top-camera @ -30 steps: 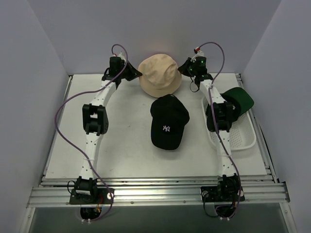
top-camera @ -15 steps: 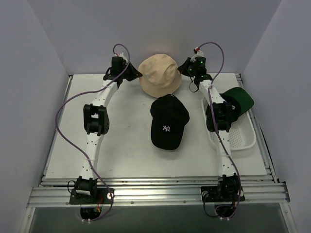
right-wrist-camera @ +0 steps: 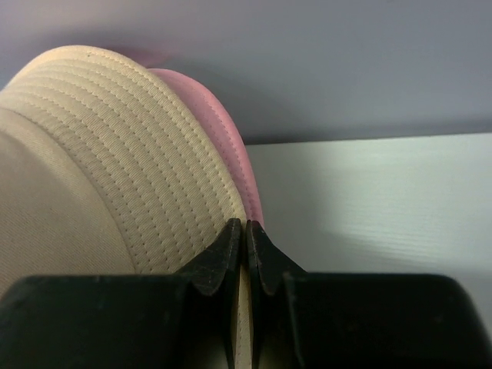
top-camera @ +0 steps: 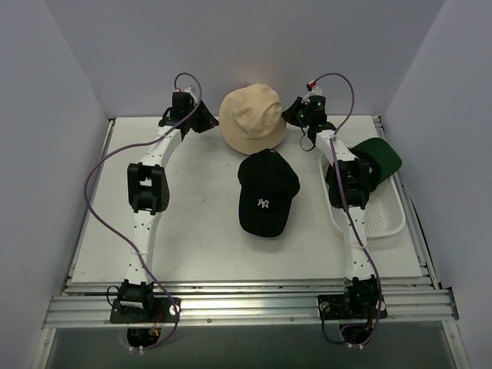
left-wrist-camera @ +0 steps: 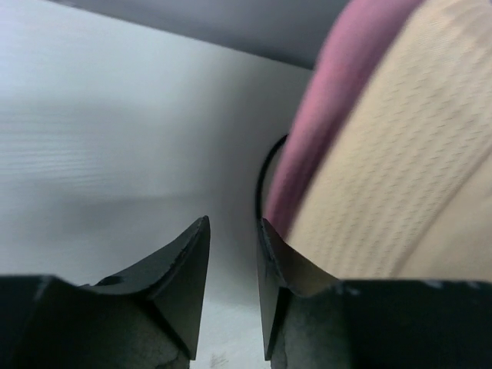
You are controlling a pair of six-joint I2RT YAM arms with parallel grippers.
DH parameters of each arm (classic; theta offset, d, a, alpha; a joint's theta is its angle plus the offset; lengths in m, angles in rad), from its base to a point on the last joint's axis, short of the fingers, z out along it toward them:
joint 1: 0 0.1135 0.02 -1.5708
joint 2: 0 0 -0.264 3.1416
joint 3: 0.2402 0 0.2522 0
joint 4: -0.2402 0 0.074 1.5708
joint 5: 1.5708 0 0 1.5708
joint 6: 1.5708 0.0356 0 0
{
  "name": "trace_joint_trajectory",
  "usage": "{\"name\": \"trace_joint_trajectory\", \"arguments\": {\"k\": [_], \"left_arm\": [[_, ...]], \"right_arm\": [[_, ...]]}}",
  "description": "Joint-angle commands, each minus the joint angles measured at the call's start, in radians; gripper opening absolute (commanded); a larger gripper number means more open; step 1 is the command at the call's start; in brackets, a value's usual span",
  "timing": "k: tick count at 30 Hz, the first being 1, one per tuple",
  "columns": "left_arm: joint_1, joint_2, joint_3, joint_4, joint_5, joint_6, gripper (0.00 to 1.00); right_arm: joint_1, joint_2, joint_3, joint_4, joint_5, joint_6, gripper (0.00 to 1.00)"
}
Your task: Stack the hats
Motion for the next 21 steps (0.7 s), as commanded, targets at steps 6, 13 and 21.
{"name": "trace_joint_trajectory", "arguments": {"k": [6, 13, 21], "left_arm": [[0.023, -0.065, 0.016, -0.097, -0.049, 0.055, 0.41], [0.023, -0.124, -0.044, -0.077, -0.051, 0.064, 0.42], [0.017, -0.255, -0.081, -0.128, -0.065, 0.099, 0.43]], "right_arm": [[-0.04, -0.073, -0.049, -0.047, 0.045, -0.004, 0.02], [-0.041, -0.124, -0.077, -0.049, 0.046, -0.006, 0.18], [-0.07, -0.243, -0.098, -0.09, 0.048, -0.015, 0.31]]}}
